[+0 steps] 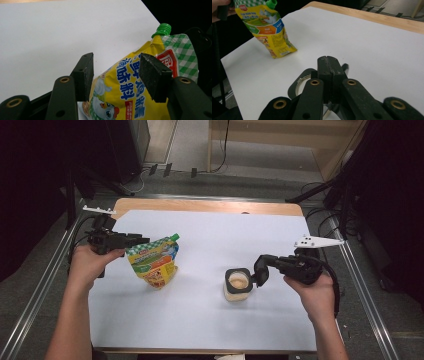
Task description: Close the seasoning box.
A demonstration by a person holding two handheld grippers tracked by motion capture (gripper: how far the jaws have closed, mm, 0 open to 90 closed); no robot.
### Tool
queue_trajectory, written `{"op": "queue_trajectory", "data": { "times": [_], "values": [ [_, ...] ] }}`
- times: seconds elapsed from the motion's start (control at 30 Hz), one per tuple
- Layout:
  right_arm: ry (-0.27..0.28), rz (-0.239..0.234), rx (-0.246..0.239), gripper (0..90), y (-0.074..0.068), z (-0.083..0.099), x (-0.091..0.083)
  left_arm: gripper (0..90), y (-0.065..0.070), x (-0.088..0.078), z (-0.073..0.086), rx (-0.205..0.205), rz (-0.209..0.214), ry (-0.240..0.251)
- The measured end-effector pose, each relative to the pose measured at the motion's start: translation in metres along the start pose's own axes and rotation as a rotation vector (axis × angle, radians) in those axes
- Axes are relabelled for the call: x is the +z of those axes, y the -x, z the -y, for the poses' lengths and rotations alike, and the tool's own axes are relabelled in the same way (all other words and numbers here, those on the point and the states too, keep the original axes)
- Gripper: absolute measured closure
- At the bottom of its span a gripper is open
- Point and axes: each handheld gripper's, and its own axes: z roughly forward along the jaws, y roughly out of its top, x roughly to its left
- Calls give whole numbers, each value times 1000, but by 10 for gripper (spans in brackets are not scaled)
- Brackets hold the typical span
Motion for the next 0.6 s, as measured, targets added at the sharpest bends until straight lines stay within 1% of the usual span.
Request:
{"op": "queue_trajectory", "data": {
  "times": [0.13, 0.17, 0.2, 0.23, 0.27, 0.3, 0.33, 0.4, 0.6],
  "values": [
    [8, 27, 19, 900, 9, 3, -4, 465, 0, 0, 0, 1, 0, 0],
    [8, 27, 19, 900, 9, 3, -4, 465, 0, 0, 0, -1, -1, 0],
    [3, 33, 34, 900, 12, 5, -3, 464, 0, 0, 0, -1, 0, 1],
    [-1, 36, 37, 900, 14, 6, -2, 464, 0, 0, 0, -1, 1, 1],
    [-1, 36, 37, 900, 14, 6, -2, 464, 0, 0, 0, -1, 1, 1],
    [-16, 36, 46, 900, 16, 9, 3, 464, 0, 0, 0, -1, 2, 1],
    [-16, 36, 46, 900, 16, 9, 3, 464, 0, 0, 0, -1, 2, 1],
    [-37, 31, 49, 900, 17, 13, 9, 463, 0, 0, 0, -2, 4, 1],
    [-51, 20, 66, 900, 18, 17, 16, 464, 0, 0, 0, -2, 4, 5]
  ]
}}
